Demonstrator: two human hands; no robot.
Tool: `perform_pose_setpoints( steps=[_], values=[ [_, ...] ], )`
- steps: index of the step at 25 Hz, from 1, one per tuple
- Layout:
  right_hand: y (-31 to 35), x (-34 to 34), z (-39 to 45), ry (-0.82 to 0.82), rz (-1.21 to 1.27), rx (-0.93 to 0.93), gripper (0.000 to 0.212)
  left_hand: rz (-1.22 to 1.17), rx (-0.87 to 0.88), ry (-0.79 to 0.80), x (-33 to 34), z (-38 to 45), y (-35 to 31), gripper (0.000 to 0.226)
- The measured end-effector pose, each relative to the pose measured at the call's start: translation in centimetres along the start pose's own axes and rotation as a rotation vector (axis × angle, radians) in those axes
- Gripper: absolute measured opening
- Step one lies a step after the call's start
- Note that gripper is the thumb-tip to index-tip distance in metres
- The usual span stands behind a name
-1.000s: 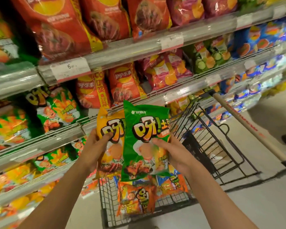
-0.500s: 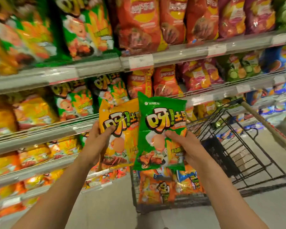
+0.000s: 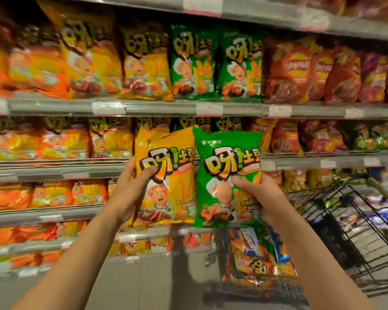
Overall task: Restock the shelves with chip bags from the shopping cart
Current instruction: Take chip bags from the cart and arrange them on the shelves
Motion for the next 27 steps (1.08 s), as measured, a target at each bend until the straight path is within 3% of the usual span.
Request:
perform_pose_setpoints(
  steps=[6, 10, 13, 19, 23, 27],
  values=[
    [6.8, 7.6, 1.8, 0.125, 0.03, -0.157, 0.048, 0.047, 0.174, -0.072, -7.3, -1.2, -7.2, 0.043],
    [11.4, 9.5, 3.2, 0.146, 0.033, -0.237, 0.04, 0.082, 0.298, -0.1, -9.4, -0.5, -12.9, 0.044],
    [15.0, 9.8, 3.9, 0.161, 0.039, -0.295, 0.047, 0.107, 0.365, -0.079, -9.5, 0.6, -17.2, 0.052],
    [24.3, 7.2, 5.6, 0.143, 0.002, -0.48, 0.057, 0.109, 0.509, -0.049, -6.7, 4.7, -26.3, 0.045],
    [32.1, 3.5, 8.0, 0.113, -0.002, -0.587, 0.032, 0.079, 0.618, -0.023, -3.5, 9.3, -33.6, 0.028],
    [40.8, -0.5, 10.4, 0.099, -0.016, -0.704, 0.025, 0.095, 0.738, -0.055, 0.4, 13.4, -41.8, 0.017]
  ],
)
Point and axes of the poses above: each hand's wrist, its own z-axis towards the middle knuckle, its own x-axis out of the palm, y = z × x, the point moved 8 cm from there along z, towards the middle knuckle, and after that the axes turned 9 degrees about y, right-handed, at the moved point
